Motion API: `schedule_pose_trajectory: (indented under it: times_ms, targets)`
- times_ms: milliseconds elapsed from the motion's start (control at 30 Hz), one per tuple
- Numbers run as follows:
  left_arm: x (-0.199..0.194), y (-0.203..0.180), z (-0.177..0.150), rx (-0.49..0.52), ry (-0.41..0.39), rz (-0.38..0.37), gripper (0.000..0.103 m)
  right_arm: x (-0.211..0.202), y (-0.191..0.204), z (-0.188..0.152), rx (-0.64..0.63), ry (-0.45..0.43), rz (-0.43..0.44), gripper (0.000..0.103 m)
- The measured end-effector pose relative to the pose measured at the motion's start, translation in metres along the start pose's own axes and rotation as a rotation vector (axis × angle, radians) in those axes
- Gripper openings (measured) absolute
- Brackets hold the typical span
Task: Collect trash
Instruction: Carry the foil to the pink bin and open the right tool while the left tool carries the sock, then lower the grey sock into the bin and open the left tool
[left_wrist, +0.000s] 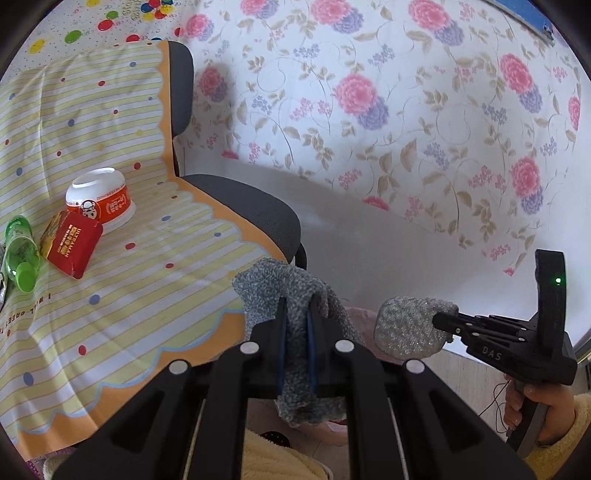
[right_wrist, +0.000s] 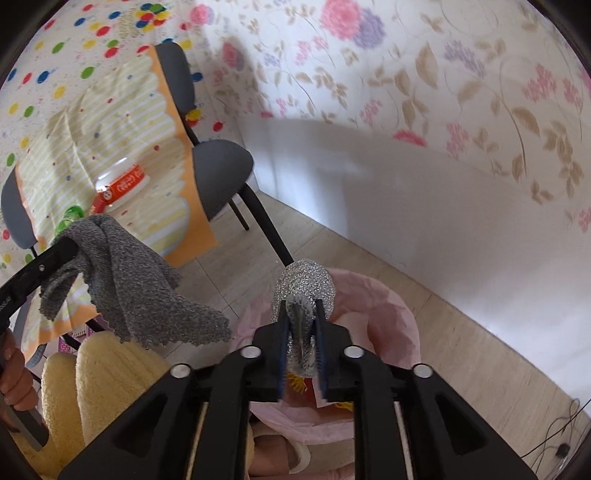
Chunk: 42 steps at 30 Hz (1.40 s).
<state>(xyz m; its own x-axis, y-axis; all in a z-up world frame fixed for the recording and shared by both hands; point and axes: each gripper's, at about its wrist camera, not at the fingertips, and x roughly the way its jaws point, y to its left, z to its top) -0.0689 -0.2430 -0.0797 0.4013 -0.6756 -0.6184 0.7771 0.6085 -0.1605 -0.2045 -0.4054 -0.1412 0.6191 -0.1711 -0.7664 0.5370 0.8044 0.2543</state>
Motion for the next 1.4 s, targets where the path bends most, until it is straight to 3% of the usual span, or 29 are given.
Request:
schedule_pose_trajectory:
  times_ms: [33,67,533,867,1033,1200,1300,1367,1400]
  targets:
    - [0.001,0.000,0.000,0.000,0.002,-0.001,0.007,0.004,-0.003,-0.001,0.009,0.008,0.005,0.041]
    - [0.002,-0.001,0.000,0.000,0.005,-0.003,0.007,0.005,-0.003,-0.002,0.017,0.006,0.005,0.044]
    - [0.019,-0.012,-0.002,0.050,0.050,-0.011,0.007,0.000,0.004,0.009,0.008,-0.036,0.036,0.044]
    - [0.013,-0.060,0.048,0.178,-0.047,-0.063,0.007,-0.035,-0.017,0.028,0.052,-0.146,0.015,0.044]
    - [0.033,-0.067,0.030,0.172,0.010,-0.084,0.008,-0.041,-0.030,0.029,0.071,-0.167,0.007,0.044]
    - [0.061,-0.069,0.005,0.163,0.103,-0.113,0.010,-0.027,-0.033,0.022,0.074,-0.129,0.006,0.044]
    - [0.082,-0.070,-0.008,0.163,0.167,-0.126,0.022,-0.016,-0.031,0.016,0.066,-0.095,0.011,0.044]
    - [0.092,-0.066,-0.014,0.144,0.186,-0.123,0.051,-0.010,-0.028,0.012,0.053,-0.081,-0.001,0.044]
    - [0.095,-0.063,-0.017,0.137,0.189,-0.119,0.055,-0.008,-0.027,0.010,0.047,-0.071,-0.004,0.044]
